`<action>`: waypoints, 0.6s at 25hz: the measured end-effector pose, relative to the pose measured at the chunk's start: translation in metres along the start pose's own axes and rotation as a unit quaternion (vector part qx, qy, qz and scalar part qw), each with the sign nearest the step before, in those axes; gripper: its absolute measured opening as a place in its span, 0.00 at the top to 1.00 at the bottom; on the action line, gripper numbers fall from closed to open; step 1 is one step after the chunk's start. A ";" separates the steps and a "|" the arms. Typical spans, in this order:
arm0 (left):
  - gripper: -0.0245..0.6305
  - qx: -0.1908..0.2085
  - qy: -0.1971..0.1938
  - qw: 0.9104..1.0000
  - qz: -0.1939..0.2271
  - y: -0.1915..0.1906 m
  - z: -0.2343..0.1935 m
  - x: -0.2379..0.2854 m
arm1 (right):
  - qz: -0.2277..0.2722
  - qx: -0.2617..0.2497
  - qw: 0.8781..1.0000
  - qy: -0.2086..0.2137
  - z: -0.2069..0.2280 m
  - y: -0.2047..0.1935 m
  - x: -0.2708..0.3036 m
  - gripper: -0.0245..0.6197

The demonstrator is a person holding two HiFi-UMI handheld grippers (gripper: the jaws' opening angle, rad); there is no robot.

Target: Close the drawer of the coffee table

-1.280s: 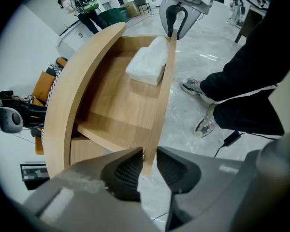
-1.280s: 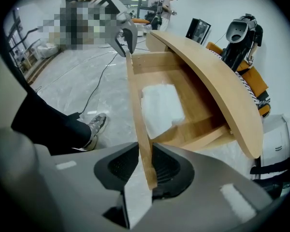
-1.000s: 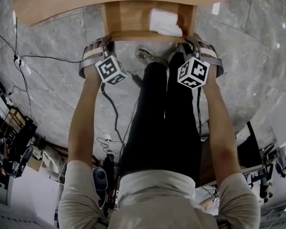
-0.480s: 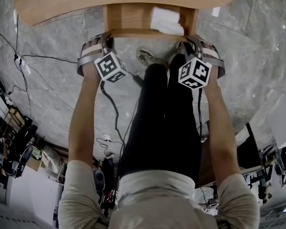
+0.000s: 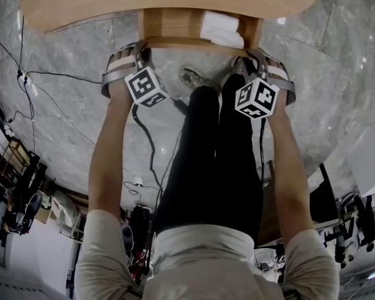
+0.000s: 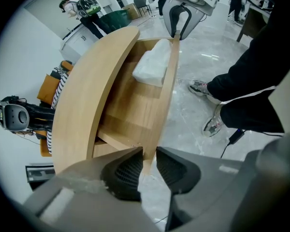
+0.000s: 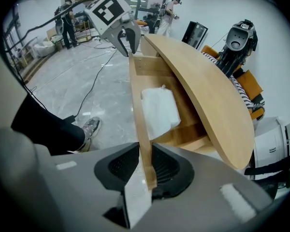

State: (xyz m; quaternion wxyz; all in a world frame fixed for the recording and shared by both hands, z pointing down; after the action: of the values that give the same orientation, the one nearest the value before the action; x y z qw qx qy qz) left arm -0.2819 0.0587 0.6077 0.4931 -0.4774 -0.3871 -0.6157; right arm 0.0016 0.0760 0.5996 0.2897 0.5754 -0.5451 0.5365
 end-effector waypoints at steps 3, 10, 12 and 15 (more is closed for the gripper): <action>0.79 0.003 0.004 1.000 -0.001 0.001 -0.007 0.000 | -0.002 0.002 1.000 -0.002 0.002 0.002 0.001 0.82; 0.79 -0.004 0.000 1.000 0.002 0.002 -0.010 0.002 | -0.003 0.005 1.000 -0.007 0.007 0.003 0.003 0.82; 0.79 -0.003 0.002 1.000 0.003 0.003 -0.012 0.002 | -0.003 0.005 1.000 -0.010 0.009 0.004 0.004 0.82; 0.79 -0.002 0.009 1.000 0.003 0.004 -0.016 0.002 | -0.002 0.006 1.000 -0.014 0.012 0.003 0.004 0.82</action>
State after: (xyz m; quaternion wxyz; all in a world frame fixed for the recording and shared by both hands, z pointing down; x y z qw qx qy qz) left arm -0.2810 0.0423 0.6058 0.4977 -0.4742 -0.3797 -0.6191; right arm 0.0013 0.0626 0.5994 0.2803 0.5856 -0.5446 0.5309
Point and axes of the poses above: the fingertips, and each gripper's own axes: x forward along the fingers, z to its right, y out of its top, the point moved 9 cm from there along -x, backward along the fingers, and after that the axes turned 4 degrees about -y, right-handed, at the moved point
